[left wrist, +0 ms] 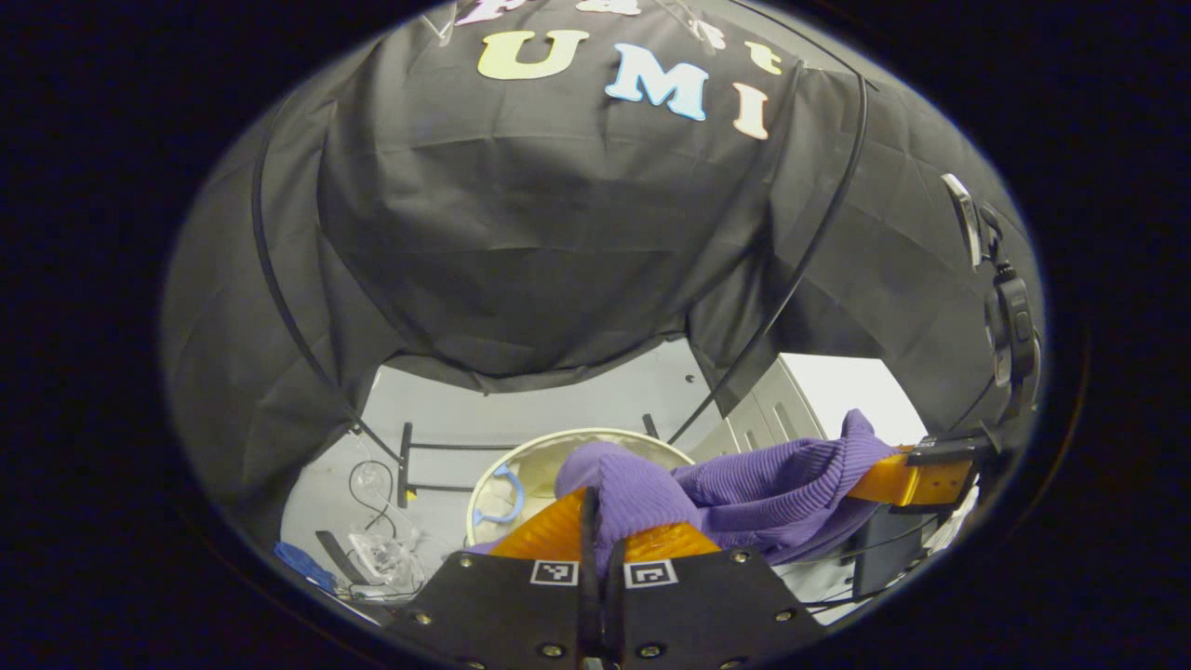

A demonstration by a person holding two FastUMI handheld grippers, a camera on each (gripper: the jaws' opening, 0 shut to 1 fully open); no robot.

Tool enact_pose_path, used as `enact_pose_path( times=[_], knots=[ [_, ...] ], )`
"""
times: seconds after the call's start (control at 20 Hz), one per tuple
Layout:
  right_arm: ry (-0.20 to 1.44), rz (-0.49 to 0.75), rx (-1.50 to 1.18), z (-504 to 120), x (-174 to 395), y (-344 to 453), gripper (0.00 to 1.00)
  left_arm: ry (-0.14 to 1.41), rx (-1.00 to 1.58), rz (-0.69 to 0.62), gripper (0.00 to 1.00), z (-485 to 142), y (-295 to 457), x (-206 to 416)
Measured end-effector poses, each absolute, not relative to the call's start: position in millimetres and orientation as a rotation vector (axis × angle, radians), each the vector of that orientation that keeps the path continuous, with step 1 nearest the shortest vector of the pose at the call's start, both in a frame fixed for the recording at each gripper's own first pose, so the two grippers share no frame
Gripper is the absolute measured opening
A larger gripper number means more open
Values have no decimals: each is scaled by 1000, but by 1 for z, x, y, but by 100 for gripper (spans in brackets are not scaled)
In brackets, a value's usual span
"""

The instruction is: Grasp the clothes on the hanger with both hands and then place them into the laundry hamper below.

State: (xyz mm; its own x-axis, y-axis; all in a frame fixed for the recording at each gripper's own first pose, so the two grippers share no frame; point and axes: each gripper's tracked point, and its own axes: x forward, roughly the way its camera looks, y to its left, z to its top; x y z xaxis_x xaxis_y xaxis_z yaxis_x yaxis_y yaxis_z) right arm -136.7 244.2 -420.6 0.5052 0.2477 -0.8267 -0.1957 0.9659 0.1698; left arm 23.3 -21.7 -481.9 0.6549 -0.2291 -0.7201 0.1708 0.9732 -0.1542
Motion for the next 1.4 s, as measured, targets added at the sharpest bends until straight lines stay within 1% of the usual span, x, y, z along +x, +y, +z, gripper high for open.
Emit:
enact_pose_path(
  times=[0.25, 0.4, 0.45, 0.5, 0.55, 0.6, 0.65, 0.7, 0.75, 0.8, 0.85, 0.9, 0.95, 1.0, 1.05, 1.15, 1.25, 1.3, 1.35, 1.4],
  knots=[
    [1016, 269, 65, -414, -142, 244, 5, 828, -62, -203, 3, -473, -11, 12],
    [1031, 273, 78, -404, -151, 239, 12, 836, -69, -186, 3, -463, -6, 6],
    [1026, 273, 87, -398, -153, 238, 17, 842, -69, -179, 4, -462, -3, 0],
    [1019, 272, 92, -389, -153, 235, 22, 839, -78, -181, 9, -458, -2, -3],
    [1007, 282, 103, -381, -154, 235, 35, 834, -88, -177, 9, -452, -2, -6],
    [990, 280, 106, -370, -152, 231, 42, 819, -97, -168, 10, -443, 1, -7],
    [967, 272, 102, -359, -150, 225, 58, 799, -99, -160, 11, -434, 5, -7],
    [942, 263, 98, -348, -144, 220, 63, 782, -106, -171, 12, -421, 4, -8],
    [914, 255, 99, -338, -140, 217, 67, 764, -95, -176, 27, -412, 4, -9],
    [882, 245, 102, -325, -135, 213, 73, 738, -73, -172, 42, -401, 7, -6],
    [842, 229, 105, -312, -128, 208, 83, 712, -48, -167, 56, -388, 12, -3],
    [799, 211, 108, -298, -121, 202, 88, 684, -23, -160, 71, -376, 18, 0],
    [755, 193, 108, -283, -115, 195, 95, 650, 1, -152, 85, -359, 26, 0],
    [709, 181, 107, -267, -107, 189, 95, 606, 23, -130, 100, -341, 35, 1],
    [662, 170, 101, -252, -101, 183, 96, 572, 35, -125, 95, -326, 42, -1],
    [560, 150, 81, -220, -90, 168, 95, 515, 41, -127, 95, -293, 47, -6],
    [433, 125, 62, -178, -77, 150, 96, 465, 56, -102, 90, -262, 59, -8],
    [363, 108, 56, -156, -73, 139, 95, 435, 62, -85, 90, -246, 64, -7],
    [298, 94, 55, -136, -70, 128, 91, 403, 62, -73, 90, -233, 62, -4],
    [246, 82, 58, -117, -68, 119, 95, 372, 57, -65, 93, -214, 60, -4]
  ],
)
